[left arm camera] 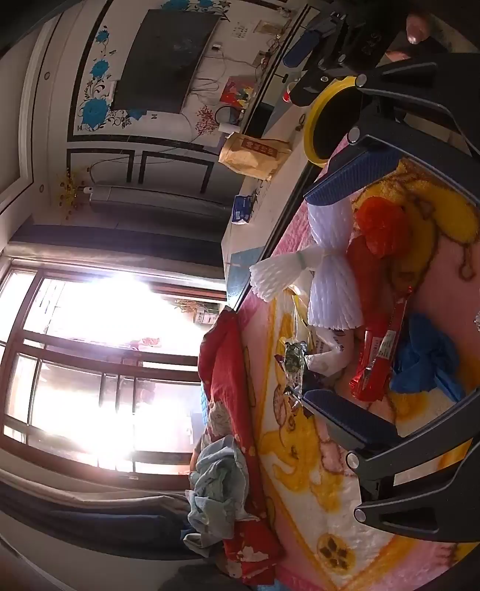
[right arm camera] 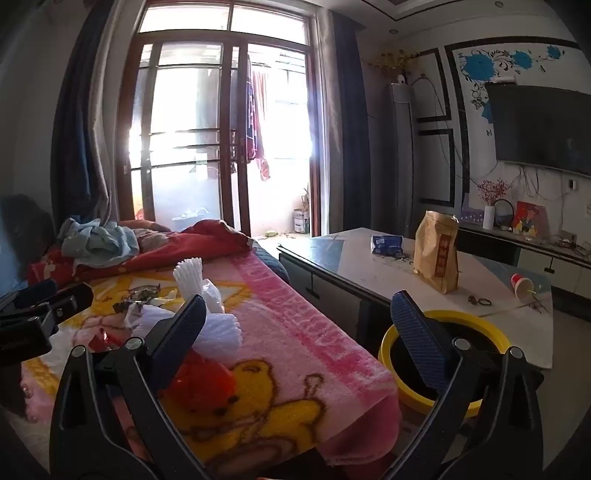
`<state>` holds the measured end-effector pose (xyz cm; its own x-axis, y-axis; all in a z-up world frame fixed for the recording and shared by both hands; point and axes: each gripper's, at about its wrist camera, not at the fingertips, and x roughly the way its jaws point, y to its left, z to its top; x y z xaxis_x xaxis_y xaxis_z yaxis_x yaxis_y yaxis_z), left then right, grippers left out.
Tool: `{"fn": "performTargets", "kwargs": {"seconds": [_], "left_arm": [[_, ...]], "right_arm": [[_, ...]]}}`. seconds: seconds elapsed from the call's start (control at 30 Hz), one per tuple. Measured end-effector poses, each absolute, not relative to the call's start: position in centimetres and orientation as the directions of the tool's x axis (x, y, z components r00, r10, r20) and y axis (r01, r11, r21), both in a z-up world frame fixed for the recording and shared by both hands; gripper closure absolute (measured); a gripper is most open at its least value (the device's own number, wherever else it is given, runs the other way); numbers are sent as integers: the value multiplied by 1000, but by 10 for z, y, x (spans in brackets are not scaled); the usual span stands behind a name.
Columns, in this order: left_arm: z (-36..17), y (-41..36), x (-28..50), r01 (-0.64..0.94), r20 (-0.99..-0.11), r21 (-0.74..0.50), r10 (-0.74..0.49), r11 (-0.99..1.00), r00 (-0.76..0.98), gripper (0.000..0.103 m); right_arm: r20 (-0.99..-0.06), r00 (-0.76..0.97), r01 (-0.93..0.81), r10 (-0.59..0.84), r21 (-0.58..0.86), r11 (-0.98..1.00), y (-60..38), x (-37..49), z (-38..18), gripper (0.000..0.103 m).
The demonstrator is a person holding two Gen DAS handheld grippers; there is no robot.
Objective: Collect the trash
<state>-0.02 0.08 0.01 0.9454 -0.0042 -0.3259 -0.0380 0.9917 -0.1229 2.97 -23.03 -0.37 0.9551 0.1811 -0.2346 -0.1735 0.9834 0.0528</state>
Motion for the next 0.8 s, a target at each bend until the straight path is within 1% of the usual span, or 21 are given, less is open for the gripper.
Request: {"fn": "performTargets", "kwargs": {"seconds": [0.8], "left_arm": [[4,-7,-1,-37,-321,-118,-3,992,947,6]], "right_arm": [[-241,954,-171,176,42,984,-230,33,-7,11]]}}
